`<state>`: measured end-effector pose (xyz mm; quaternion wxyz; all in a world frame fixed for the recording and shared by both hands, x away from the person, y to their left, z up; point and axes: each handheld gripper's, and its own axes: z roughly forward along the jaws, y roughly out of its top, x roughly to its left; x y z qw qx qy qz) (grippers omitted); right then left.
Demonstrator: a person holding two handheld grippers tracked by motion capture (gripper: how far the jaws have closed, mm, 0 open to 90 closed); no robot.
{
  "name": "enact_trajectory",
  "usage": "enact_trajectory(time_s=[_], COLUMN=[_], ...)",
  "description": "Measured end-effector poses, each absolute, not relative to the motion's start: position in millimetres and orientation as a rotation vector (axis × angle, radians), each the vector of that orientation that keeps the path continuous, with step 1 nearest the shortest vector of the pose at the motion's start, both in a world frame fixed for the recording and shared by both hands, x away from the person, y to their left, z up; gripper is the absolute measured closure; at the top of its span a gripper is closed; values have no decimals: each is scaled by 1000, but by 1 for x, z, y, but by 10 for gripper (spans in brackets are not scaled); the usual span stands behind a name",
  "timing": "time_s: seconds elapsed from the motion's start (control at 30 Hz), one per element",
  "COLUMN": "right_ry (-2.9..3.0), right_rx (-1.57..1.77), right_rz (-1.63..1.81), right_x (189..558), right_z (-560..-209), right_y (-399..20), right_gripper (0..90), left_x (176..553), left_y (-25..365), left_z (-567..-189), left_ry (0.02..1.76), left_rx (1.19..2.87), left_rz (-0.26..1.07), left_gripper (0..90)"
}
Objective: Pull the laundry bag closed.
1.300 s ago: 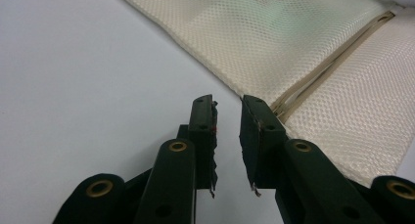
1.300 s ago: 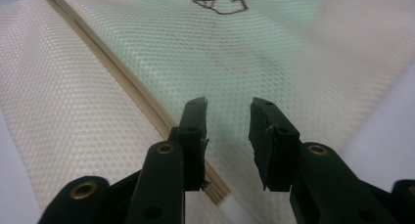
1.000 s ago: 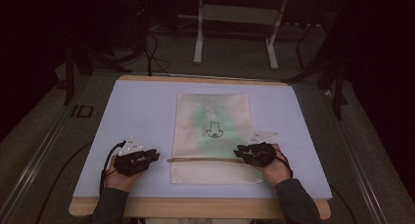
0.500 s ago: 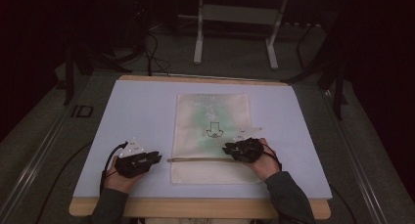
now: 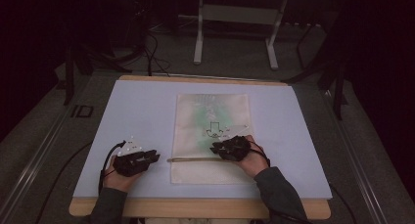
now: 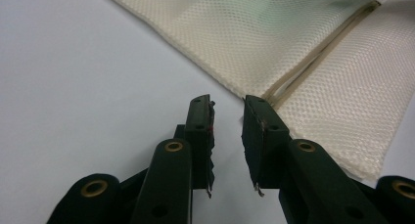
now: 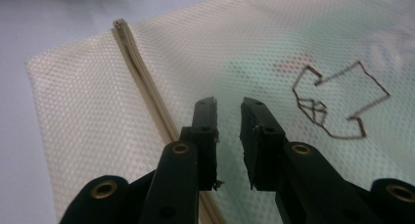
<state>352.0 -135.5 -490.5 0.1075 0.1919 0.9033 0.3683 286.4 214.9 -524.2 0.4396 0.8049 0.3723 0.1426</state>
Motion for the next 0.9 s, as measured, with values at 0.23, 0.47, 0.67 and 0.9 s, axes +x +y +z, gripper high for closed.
enact_trajectory(time_s=[0.23, 0.47, 0.67, 0.9], right_ry=[2678, 2695, 2708, 2723], right_rx=[523, 500, 477, 457], right_rz=[1082, 1081, 1082, 1080], right_x=[353, 353, 353, 353], right_z=[-491, -493, -494, -493], right_y=[-122, -112, -103, -93], right_gripper=[765, 765, 765, 764], left_x=[287, 289, 290, 291], left_y=[219, 222, 224, 226], left_z=[-524, -525, -525, -525], left_ry=[940, 951, 961, 968], left_rx=[1987, 1985, 1980, 1978], left_rz=[360, 364, 366, 373], left_gripper=[724, 719, 713, 711])
